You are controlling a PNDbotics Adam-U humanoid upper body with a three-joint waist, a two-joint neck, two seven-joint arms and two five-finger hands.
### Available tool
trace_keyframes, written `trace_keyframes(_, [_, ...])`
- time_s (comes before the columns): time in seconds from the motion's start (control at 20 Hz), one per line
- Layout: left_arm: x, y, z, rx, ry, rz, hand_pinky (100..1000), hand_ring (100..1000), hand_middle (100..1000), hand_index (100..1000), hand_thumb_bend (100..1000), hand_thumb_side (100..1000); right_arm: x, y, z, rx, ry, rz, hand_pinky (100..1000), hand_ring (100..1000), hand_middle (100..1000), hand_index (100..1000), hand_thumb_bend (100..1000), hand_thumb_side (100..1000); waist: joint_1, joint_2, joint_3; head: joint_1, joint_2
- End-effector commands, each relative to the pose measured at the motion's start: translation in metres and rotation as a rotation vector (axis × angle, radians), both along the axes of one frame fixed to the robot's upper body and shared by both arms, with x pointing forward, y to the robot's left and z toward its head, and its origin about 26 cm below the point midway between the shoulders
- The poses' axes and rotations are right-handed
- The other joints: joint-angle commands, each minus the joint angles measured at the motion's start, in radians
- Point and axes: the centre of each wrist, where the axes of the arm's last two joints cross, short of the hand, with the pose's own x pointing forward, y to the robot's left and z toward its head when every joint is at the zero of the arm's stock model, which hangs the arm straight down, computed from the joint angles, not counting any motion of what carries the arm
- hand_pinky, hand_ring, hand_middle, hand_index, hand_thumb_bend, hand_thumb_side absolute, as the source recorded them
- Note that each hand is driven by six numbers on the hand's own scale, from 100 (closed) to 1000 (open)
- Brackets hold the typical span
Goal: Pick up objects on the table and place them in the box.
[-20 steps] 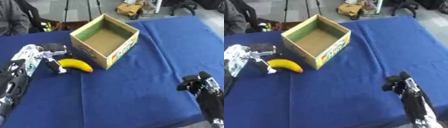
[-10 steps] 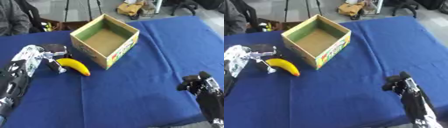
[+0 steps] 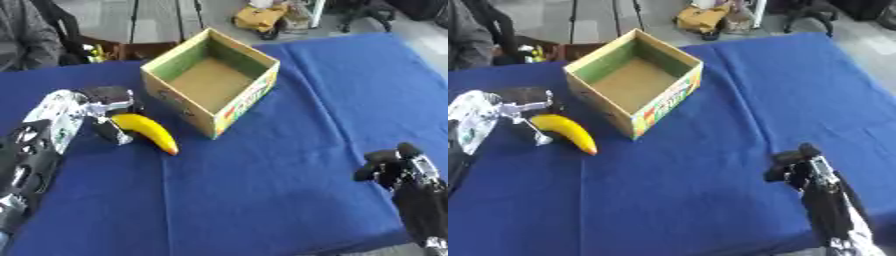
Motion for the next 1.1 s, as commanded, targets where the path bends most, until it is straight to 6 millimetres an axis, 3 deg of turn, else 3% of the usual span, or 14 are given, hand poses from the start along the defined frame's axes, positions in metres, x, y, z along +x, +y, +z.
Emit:
trace_keyframes(0.05, [0.001,0.009,0.029,-0.015,-0.059,0.009,603,570,551,633,224,146,0.000,-0.003,0.005,-0.014,-0.016,0.005,588,549,479,629,100,939,-0.003,-0.018,-0.001,-0.001,-0.004])
trace_keyframes(0.35, [0.001,0.013,0.047,-0.046,-0.067,0.008,598,566,546,623,209,155,0.000,-0.003,0.004,-0.015,-0.014,0.006,588,549,480,629,100,939,-0.004,-0.021,-0.003,-0.002,-0.004])
trace_keyframes(0.8, [0.001,0.015,0.061,-0.185,-0.041,0.011,567,559,539,606,100,210,0.000,-0.003,0.004,-0.014,-0.011,0.009,589,547,479,630,100,938,-0.006,-0.025,-0.011,-0.001,-0.007])
trace_keyframes(1.1, [0.000,0.015,0.072,-0.279,-0.035,0.016,555,555,535,596,100,230,-0.001,-0.003,0.004,-0.014,-0.010,0.012,589,546,479,630,100,938,-0.006,-0.026,-0.018,-0.001,-0.010])
